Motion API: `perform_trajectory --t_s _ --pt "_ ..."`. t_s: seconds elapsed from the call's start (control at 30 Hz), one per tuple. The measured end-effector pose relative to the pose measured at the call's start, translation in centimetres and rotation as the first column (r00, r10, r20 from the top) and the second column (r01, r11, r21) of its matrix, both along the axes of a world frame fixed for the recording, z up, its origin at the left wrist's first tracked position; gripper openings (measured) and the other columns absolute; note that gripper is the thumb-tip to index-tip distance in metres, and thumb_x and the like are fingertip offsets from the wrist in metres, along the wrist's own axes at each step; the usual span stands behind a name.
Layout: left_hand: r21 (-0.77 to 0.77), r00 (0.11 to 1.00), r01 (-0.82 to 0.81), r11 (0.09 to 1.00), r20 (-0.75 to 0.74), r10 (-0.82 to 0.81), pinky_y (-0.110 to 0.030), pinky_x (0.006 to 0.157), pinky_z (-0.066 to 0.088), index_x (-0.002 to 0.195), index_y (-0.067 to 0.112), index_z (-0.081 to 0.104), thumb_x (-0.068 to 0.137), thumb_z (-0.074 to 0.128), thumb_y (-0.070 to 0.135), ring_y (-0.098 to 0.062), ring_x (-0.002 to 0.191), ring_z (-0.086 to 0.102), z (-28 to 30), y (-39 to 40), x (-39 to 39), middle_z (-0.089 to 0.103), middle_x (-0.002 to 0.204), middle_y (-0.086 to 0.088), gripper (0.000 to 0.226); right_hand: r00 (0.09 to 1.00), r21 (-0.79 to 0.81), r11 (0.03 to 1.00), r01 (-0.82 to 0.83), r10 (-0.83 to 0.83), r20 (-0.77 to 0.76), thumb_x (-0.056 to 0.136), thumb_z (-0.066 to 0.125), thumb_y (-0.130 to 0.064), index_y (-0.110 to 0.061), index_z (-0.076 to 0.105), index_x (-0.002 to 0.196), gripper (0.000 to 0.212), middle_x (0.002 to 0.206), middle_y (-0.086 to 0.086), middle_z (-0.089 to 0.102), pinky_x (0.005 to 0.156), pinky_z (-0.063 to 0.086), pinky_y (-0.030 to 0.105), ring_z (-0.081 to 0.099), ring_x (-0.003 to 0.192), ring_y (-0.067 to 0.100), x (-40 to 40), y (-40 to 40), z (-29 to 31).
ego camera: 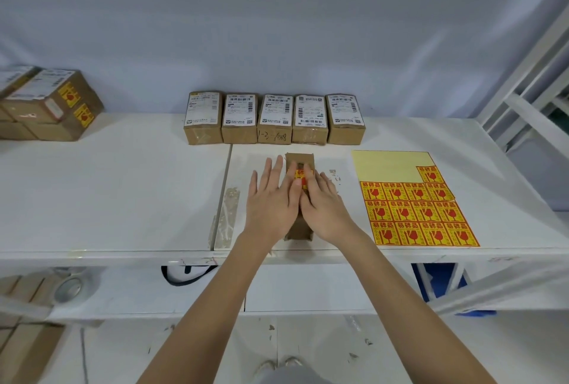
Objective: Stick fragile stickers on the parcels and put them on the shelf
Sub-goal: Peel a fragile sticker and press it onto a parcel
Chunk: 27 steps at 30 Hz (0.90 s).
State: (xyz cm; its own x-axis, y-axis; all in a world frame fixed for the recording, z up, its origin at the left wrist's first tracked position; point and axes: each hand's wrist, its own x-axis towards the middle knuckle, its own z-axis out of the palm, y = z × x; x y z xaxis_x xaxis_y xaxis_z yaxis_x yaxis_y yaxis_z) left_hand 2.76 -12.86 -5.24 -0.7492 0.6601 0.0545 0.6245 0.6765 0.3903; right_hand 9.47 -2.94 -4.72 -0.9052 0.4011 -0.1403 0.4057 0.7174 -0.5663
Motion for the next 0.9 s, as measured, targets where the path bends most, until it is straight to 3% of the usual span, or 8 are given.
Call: perform_trajectory --t_s 0.17,0.27,0.33,0.43,0.6,0.8,0.9 --pt "-0.047 0.998 -0.039 0.998 -0.058 0.036 -0.036 0.116 -0.011 0.151 0.024 0.001 0.101 0.007 0.039 -0.013 0.145 -0.009 0.1 0.2 0.3 0.0 0.159 0.003 0.052 1.0 0.042 0.999 0.011 -0.011 -0.013 0.101 0.017 -0.04 -0.026 0.002 0.151 0.054 0.159 0.0 -0.002 0.119 0.004 0.043 -0.007 0.146 0.017 0.0 0.0 -0.1" --pt "-0.054 0.997 -0.04 0.998 -0.07 0.036 -0.036 0.117 -0.009 0.151 0.022 0.002 0.101 0.004 0.037 -0.013 0.146 -0.007 0.3 0.1 0.3 0.001 0.159 0.002 0.052 0.977 0.259 0.964 -0.054 0.105 -0.186 0.101 0.013 -0.039 -0.021 0.014 0.15 0.053 0.159 -0.006 -0.001 0.114 -0.005 0.028 -0.009 0.145 0.009 0.6 0.1 0.0" --pt "-0.064 0.997 -0.038 0.997 -0.064 0.034 -0.036 0.117 -0.009 0.151 0.021 0.001 0.101 0.007 0.034 -0.013 0.146 -0.007 0.3 -0.1 0.3 0.002 0.159 0.002 0.051 0.944 0.283 0.95 -0.132 0.208 -0.255 0.094 0.004 -0.044 -0.02 0.021 0.149 0.062 0.157 -0.01 0.009 0.115 -0.005 0.023 -0.007 0.143 0.001 1.0 0.0 0.1" --pt "-0.095 0.998 -0.031 0.995 -0.052 0.027 -0.037 0.117 -0.009 0.151 0.021 -0.003 0.102 0.012 0.031 -0.014 0.146 -0.008 0.4 -0.2 0.1 0.0 0.159 0.001 0.052 0.953 0.294 0.942 -0.163 0.227 -0.2 0.087 -0.008 -0.055 -0.02 0.021 0.148 0.076 0.156 -0.011 0.014 0.119 0.0 0.031 -0.008 0.141 -0.002 1.2 -0.2 -0.2" --pt "-0.118 0.998 -0.02 0.993 -0.058 0.014 -0.038 0.118 -0.008 0.151 0.019 -0.004 0.102 0.013 0.031 -0.016 0.146 -0.009 0.4 0.0 0.2 0.0 0.159 -0.001 0.053 0.976 0.401 0.908 -0.123 0.185 -0.117 0.08 -0.023 -0.062 -0.021 0.019 0.149 0.091 0.157 -0.009 0.013 0.118 -0.003 0.034 -0.006 0.145 0.006 1.2 -0.3 0.0" --pt "-0.084 0.998 -0.028 0.996 -0.055 0.024 -0.039 0.119 -0.004 0.151 0.02 -0.001 0.102 0.013 0.034 -0.016 0.146 -0.004 0.1 0.2 0.1 0.007 0.159 -0.002 0.054 0.989 0.417 0.907 -0.063 0.113 -0.096 0.081 -0.019 -0.063 -0.019 0.014 0.151 0.088 0.158 -0.007 0.007 0.117 0.0 0.034 -0.005 0.146 0.01 1.7 0.2 -0.3" --pt "-0.078 0.998 -0.028 0.997 -0.063 0.023 -0.038 0.118 -0.005 0.151 0.019 0.0 0.101 0.01 0.036 -0.016 0.146 -0.004 -0.2 0.3 -0.1 0.005 0.159 -0.002 0.054 0.992 0.401 0.915 -0.055 0.096 -0.083 0.082 -0.01 -0.053 -0.019 0.009 0.151 0.079 0.159 -0.007 0.003 0.117 0.002 0.033 -0.006 0.145 0.01 1.8 0.5 -0.8"
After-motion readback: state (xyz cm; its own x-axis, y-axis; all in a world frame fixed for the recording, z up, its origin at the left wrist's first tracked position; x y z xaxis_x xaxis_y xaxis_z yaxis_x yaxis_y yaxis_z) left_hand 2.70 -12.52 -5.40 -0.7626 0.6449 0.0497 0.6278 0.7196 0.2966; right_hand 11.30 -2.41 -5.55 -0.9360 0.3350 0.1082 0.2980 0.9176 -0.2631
